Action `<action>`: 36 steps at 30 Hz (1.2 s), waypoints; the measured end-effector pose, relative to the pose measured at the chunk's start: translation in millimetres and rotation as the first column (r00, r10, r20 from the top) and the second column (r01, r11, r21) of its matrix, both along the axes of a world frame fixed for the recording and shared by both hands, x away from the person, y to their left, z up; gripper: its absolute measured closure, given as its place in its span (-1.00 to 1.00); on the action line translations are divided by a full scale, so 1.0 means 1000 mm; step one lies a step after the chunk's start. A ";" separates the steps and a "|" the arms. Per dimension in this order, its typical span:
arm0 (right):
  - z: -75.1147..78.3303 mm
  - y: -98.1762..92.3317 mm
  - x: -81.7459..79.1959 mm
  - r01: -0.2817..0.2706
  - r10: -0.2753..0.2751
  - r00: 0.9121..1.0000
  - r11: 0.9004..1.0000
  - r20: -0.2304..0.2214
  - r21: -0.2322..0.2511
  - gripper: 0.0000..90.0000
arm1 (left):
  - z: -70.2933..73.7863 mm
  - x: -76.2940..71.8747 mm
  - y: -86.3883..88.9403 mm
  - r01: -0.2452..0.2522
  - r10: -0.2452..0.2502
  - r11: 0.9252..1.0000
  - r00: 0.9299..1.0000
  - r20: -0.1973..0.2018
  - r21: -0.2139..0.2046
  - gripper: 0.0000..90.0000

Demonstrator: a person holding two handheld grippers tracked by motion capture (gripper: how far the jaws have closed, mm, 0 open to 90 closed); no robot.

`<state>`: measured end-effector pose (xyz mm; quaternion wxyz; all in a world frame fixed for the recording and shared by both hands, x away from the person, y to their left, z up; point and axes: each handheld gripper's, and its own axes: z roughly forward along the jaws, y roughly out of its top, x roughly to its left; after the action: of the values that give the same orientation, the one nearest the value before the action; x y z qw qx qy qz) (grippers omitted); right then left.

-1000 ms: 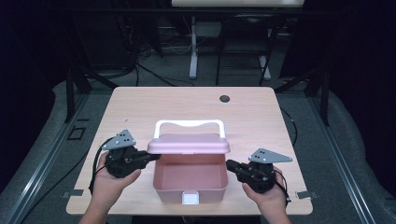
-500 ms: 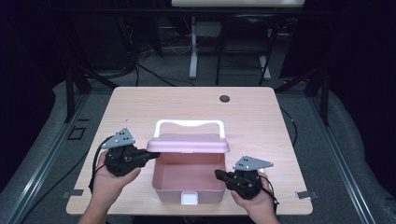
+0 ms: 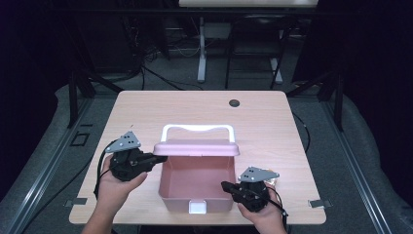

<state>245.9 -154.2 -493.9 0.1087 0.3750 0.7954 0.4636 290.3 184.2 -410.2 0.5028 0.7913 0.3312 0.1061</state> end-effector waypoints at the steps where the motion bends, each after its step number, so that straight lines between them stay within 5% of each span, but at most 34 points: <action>1: 0.000 0.000 0.000 0.000 0.000 1.000 1.000 0.000 0.003 1.00 | 0.000 0.000 0.000 -0.001 0.001 1.000 1.000 0.002 0.000 0.99; 36: -0.008 0.015 -0.004 0.001 -0.001 1.000 1.000 -0.017 0.015 1.00 | 0.005 0.018 -0.002 -0.032 0.032 0.999 0.999 0.000 -0.008 0.99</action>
<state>241.8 -139.2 -502.3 0.0995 0.3802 0.7925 0.4665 308.3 182.5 -405.2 0.5045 0.7838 0.3441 0.1129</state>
